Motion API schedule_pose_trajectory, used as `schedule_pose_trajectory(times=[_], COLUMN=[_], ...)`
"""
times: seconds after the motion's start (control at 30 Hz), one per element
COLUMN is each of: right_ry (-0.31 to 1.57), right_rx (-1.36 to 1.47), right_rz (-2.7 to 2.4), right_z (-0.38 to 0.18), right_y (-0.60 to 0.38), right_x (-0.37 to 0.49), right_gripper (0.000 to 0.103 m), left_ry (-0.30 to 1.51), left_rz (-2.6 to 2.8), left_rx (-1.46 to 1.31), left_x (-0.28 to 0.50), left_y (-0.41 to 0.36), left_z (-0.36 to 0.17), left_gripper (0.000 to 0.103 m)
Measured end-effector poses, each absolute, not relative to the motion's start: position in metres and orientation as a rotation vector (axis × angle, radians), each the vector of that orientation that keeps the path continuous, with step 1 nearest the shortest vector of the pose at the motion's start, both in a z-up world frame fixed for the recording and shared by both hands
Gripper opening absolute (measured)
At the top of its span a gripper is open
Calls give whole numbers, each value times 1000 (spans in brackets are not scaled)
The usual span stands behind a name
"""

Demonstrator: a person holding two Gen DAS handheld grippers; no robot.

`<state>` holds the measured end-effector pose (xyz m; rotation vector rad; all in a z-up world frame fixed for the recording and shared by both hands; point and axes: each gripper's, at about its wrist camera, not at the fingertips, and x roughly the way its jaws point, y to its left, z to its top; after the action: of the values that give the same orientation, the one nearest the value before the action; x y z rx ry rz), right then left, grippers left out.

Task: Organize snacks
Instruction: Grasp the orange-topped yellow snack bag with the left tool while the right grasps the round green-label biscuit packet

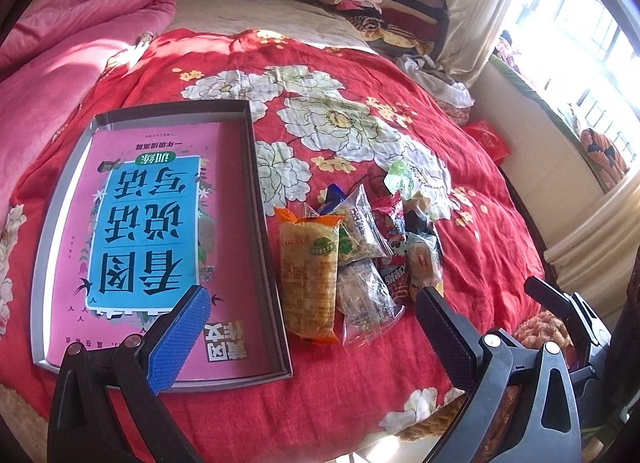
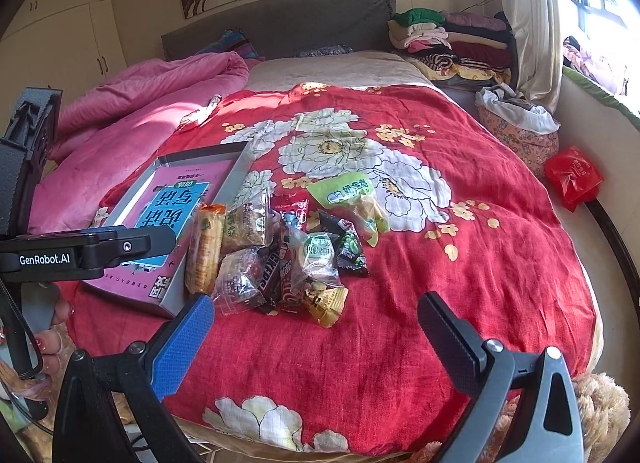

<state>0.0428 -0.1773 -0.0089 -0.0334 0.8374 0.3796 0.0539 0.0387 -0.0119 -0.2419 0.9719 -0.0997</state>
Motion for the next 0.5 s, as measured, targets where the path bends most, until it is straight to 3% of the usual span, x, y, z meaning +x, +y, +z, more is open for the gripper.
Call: schedule_pose_trajectory(times=[0.27,0.5], right_ry=[853,861], right_rx=[-52,-72], right_rz=[449,511], right_z=[-18,-22], right_y=[-165,-153], right_x=[62,80], right_gripper=[103,103], left_ry=[971,996], left_rz=[-114,-185], left_rx=[-248,-256], left_x=[69,88], left_y=[45,40], left_z=[-14,-21], left_gripper=[97,75])
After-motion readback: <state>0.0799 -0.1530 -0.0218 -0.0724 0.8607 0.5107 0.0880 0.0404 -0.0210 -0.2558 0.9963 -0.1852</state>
